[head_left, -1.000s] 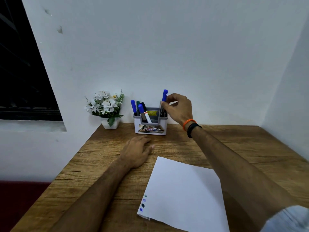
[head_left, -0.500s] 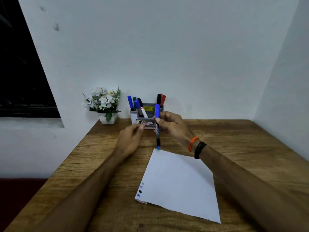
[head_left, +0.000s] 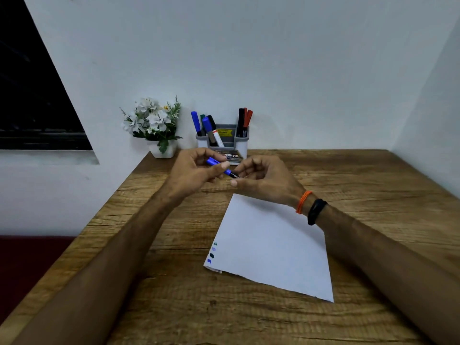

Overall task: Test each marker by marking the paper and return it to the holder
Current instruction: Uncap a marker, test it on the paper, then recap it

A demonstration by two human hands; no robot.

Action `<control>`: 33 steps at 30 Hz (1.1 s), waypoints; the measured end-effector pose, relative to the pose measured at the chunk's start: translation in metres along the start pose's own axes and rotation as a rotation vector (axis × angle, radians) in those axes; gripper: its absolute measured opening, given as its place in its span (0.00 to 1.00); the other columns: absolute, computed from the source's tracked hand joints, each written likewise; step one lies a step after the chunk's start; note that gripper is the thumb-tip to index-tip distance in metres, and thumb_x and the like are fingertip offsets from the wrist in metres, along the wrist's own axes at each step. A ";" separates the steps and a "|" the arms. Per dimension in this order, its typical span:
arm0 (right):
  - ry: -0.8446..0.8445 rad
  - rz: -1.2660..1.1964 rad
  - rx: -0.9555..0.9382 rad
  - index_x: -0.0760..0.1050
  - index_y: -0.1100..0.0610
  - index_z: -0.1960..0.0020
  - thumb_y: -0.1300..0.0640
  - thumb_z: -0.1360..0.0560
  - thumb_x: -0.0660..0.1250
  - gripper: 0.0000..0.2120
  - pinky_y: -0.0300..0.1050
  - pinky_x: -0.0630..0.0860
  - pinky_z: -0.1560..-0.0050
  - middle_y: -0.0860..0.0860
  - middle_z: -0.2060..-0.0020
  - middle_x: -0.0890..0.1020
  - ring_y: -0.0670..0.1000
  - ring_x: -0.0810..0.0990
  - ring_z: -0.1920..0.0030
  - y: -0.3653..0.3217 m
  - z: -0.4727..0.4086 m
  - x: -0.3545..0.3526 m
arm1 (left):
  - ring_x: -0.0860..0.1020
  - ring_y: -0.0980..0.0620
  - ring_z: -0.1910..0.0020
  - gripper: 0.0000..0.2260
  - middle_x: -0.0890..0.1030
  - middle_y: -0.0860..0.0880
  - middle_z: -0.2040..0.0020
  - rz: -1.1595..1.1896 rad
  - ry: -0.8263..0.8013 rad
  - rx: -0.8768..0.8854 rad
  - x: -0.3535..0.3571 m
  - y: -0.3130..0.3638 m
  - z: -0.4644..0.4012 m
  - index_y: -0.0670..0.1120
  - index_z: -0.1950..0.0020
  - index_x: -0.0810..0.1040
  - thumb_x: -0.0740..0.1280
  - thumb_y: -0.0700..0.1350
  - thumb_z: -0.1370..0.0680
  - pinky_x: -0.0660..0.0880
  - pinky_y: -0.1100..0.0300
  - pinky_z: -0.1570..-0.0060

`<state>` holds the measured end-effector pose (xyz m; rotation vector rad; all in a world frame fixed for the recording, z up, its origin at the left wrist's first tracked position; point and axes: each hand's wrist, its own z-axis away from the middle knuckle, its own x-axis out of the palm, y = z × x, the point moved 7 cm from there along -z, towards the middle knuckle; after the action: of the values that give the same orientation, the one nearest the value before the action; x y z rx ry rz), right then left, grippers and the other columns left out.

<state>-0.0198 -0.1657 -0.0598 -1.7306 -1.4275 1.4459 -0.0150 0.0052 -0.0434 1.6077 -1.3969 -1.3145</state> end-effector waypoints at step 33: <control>-0.033 -0.581 0.076 0.74 0.58 0.67 0.54 0.26 0.70 0.14 0.36 0.63 0.76 0.51 0.76 0.72 0.45 0.65 0.78 0.001 0.009 0.017 | 0.79 0.58 0.59 0.11 0.82 0.52 0.57 -0.541 -0.238 0.425 0.045 0.014 0.018 0.45 0.50 0.80 0.59 0.47 0.20 0.72 0.66 0.61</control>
<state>-0.0286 -0.1528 -0.0710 -1.1113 -1.6837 1.1858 -0.0389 -0.0385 -0.0479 2.2933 -1.5150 -1.6298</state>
